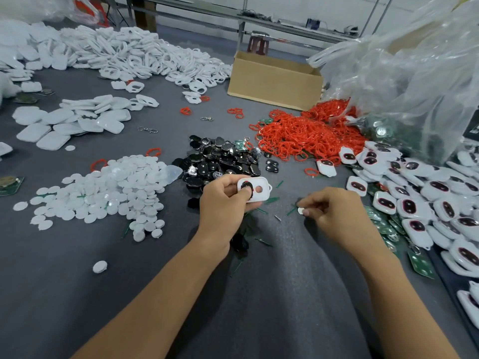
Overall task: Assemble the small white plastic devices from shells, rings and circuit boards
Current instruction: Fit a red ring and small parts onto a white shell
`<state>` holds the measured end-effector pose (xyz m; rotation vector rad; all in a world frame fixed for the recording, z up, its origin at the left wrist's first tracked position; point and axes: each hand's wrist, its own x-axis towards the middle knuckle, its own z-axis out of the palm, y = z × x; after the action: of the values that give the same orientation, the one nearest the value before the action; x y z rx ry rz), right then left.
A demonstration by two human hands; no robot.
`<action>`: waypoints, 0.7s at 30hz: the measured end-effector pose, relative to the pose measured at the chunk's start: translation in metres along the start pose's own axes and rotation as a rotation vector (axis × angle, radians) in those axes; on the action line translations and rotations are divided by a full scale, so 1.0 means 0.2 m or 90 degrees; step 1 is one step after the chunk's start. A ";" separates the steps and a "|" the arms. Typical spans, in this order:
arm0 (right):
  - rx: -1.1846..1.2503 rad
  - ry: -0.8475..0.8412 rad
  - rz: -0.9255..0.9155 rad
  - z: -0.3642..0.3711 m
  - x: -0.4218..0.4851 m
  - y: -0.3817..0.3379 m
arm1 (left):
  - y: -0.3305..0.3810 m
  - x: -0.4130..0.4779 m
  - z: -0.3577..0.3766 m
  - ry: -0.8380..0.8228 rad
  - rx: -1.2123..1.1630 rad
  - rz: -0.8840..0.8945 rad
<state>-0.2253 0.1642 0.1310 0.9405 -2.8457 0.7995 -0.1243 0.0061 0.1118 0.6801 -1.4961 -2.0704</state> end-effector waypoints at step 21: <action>0.331 0.079 -0.047 0.07 -0.04 -0.20 | -0.02 -0.04 0.02 -0.116 0.098 0.049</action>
<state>-0.1942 0.1346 0.1357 0.9851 -2.5192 1.5699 -0.1218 0.0153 0.1107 0.4913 -1.7691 -2.0201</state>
